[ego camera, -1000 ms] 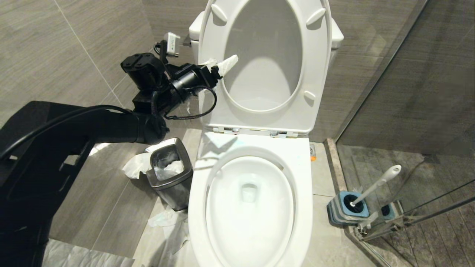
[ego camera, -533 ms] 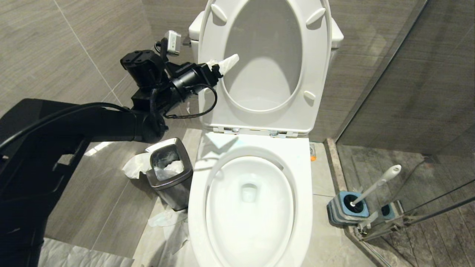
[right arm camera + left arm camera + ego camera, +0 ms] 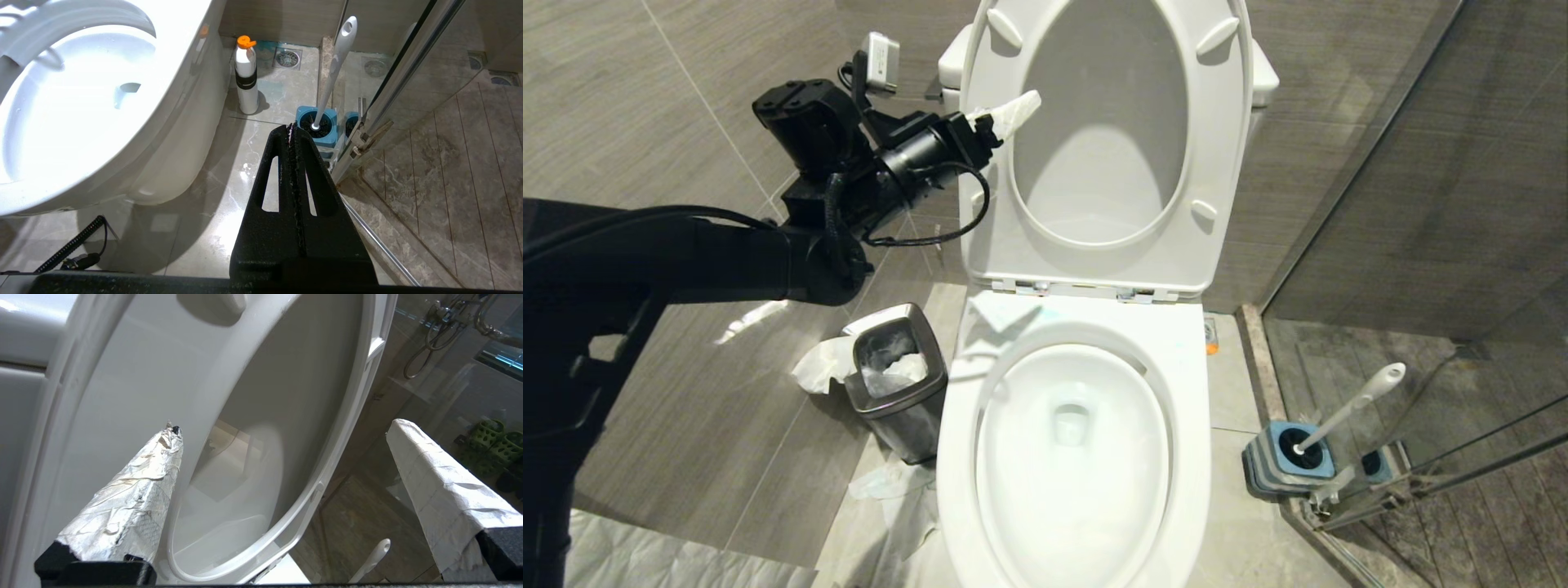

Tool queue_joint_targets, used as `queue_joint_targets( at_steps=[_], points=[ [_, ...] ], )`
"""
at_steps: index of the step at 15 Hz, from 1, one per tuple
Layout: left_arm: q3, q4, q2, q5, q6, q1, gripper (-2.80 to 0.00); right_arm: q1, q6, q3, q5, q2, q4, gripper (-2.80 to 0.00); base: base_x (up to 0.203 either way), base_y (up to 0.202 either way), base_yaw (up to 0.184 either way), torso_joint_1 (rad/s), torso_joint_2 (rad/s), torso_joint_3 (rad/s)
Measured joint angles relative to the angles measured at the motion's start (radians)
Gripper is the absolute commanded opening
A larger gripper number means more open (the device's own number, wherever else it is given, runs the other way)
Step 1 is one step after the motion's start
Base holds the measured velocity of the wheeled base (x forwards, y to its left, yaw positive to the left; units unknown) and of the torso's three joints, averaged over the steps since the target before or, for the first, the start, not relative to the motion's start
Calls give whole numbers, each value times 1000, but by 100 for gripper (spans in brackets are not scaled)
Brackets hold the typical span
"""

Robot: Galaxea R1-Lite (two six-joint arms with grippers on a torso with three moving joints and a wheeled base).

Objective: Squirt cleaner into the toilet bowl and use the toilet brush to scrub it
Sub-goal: Use the left hand to lift the toilet lid slightly, then pour in the cleaning agent

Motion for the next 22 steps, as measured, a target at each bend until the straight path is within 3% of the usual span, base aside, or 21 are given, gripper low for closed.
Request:
queue_joint_targets(
  at_steps=[15,16,22],
  points=[
    [182,-8,-213,1,-25,20,0,0,0,0,0,0,0,-280,0,0,0,0,0,0],
    [202,-12,-227,1,-29,25,-280,0,1,0,0,0,0,-280,0,0,0,0,0,0],
    [260,-16,-314,2,-73,59,-280,0,1,0,0,0,0,-280,0,0,0,0,0,0]
  ],
)
